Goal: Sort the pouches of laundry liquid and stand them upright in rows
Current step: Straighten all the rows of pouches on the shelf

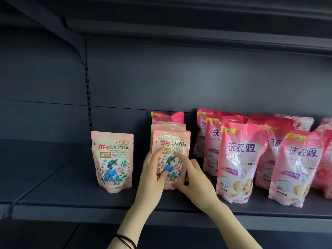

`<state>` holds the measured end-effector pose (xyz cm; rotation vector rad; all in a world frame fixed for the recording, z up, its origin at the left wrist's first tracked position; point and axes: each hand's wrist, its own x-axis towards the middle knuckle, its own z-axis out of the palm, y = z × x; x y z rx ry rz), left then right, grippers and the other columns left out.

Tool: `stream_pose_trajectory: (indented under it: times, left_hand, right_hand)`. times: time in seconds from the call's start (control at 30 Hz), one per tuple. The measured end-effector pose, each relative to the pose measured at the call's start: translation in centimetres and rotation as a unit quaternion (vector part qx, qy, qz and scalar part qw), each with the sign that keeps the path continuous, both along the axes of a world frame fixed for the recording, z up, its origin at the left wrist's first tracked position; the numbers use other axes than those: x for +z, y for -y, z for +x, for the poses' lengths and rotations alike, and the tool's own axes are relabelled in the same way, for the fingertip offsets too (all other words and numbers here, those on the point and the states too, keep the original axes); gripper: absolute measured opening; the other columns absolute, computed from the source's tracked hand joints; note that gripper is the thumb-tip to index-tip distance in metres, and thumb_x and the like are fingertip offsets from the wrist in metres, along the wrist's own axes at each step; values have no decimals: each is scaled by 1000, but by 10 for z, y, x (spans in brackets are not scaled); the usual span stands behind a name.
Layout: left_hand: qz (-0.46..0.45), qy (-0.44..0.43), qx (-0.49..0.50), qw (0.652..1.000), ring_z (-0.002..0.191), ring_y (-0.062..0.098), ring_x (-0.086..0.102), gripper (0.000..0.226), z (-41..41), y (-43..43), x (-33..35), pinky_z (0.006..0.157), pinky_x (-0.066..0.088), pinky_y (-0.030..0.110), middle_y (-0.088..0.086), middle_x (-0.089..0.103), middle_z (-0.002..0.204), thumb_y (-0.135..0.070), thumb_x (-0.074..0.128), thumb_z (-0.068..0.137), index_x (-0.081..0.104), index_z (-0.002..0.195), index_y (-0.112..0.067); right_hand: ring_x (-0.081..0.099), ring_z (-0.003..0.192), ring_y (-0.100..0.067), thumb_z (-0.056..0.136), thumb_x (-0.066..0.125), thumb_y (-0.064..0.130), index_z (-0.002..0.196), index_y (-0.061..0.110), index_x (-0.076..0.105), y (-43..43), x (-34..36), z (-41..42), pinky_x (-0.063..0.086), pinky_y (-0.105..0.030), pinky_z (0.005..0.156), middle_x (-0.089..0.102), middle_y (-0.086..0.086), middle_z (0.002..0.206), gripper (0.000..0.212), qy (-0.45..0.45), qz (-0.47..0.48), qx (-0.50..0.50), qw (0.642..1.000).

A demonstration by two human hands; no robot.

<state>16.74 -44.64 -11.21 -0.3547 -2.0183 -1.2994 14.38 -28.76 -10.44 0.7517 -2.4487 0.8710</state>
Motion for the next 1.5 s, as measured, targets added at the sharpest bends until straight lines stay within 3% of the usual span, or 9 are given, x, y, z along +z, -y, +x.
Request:
stream_pose_trajectory:
  times: [0.2,0.3,0.4,0.5,0.63,0.77,1.07,1.2,1.5]
  left_hand:
    - [-66,-24,74,995,147,17,16,73,16,-10,10,104,47,38,-1,6,160,0,66,86,36,138,-41]
    - [-120,-91,99,984,145,19,22,62,29,-9,31,106,45,40,3,14,157,-8,70,84,44,137,-26]
    - [-196,-135,124,963,141,18,24,57,39,9,72,109,36,35,2,23,153,-14,69,83,46,134,-23]
    - [-293,-131,172,932,133,21,33,50,45,37,127,108,34,37,2,41,144,-22,68,85,51,132,-20]
    - [-447,-36,120,886,102,11,58,26,38,70,193,83,44,33,-16,63,105,-42,58,88,59,113,-33]
    - [-590,100,91,796,94,8,59,29,9,81,236,79,51,34,-20,63,98,-50,52,91,55,117,-38]
    - [-765,-53,168,619,107,20,56,37,-83,80,247,83,43,35,-3,61,113,-46,45,95,48,129,-29]
    - [-759,-26,147,634,111,19,54,40,-124,83,246,87,43,34,-3,61,115,-50,48,94,48,128,-31]
    - [-545,157,-21,823,72,5,56,13,-174,89,223,68,44,27,-14,62,75,-34,63,90,67,92,-22]
  right_hand:
    - [48,102,-6,77,74,28,133,50,31,0,5,14,56,-29,71,25,12,127,74,-33,-18,2,999]
    - [40,101,-3,82,71,31,126,32,48,-1,26,27,44,-6,72,27,8,131,49,-116,-36,-34,992]
    - [50,82,-8,84,67,31,110,20,59,-8,75,39,50,-17,70,41,9,114,30,-171,-20,-8,985]
    - [57,78,-17,86,63,31,104,19,64,-17,139,42,53,-40,68,54,5,101,21,-202,93,14,975]
    - [60,89,-16,89,55,41,113,32,58,-17,202,31,52,-35,71,58,8,102,26,-213,302,10,929]
    - [58,91,-14,89,48,45,117,36,54,-5,235,7,40,-27,63,61,11,106,30,-200,433,-25,879]
    - [60,100,-27,92,51,38,128,29,49,18,256,-74,50,-36,78,60,-2,118,37,-220,588,-40,777]
    - [59,102,-27,89,56,40,128,28,51,27,252,-118,51,-39,80,60,-1,119,40,-194,593,-13,782]
    - [59,76,-7,89,60,27,88,18,67,30,235,-175,47,-24,69,72,3,90,12,-24,480,54,875]
